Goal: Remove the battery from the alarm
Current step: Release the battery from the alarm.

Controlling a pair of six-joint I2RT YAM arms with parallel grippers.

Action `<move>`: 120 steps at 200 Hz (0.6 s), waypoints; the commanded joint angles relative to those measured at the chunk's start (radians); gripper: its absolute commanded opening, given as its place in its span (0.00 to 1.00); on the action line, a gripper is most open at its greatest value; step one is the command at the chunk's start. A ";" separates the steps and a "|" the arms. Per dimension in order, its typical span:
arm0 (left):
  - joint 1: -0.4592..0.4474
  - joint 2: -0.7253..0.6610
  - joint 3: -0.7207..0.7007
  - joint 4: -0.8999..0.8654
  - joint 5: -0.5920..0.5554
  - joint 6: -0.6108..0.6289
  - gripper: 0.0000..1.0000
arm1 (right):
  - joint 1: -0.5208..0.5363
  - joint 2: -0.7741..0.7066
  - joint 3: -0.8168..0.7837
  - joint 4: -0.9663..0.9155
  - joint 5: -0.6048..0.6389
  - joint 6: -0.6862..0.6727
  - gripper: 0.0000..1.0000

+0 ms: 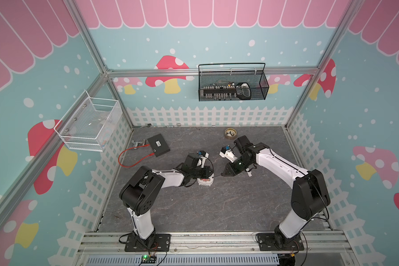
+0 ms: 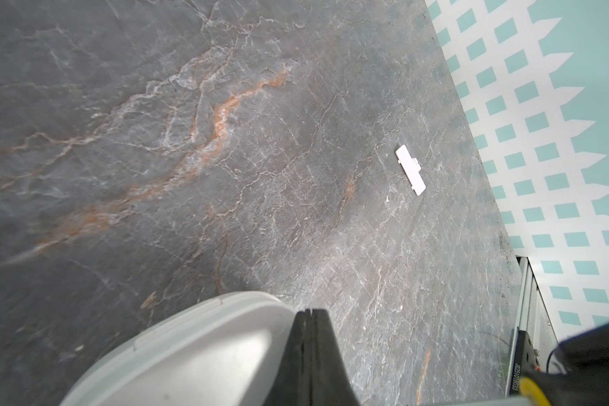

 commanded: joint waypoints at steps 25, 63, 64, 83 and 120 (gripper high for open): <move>0.004 0.093 -0.073 -0.262 -0.073 0.019 0.00 | -0.003 0.009 0.011 0.008 -0.033 0.004 0.00; 0.003 0.092 -0.074 -0.262 -0.074 0.020 0.00 | -0.001 0.001 -0.007 0.008 -0.037 0.002 0.00; 0.003 0.092 -0.074 -0.262 -0.074 0.020 0.00 | -0.001 0.000 -0.009 0.008 -0.037 0.003 0.00; 0.004 0.093 -0.073 -0.261 -0.073 0.020 0.00 | 0.001 -0.005 -0.018 0.008 -0.039 0.002 0.00; 0.004 0.093 -0.073 -0.261 -0.074 0.020 0.00 | 0.008 -0.006 -0.042 0.008 -0.045 -0.004 0.00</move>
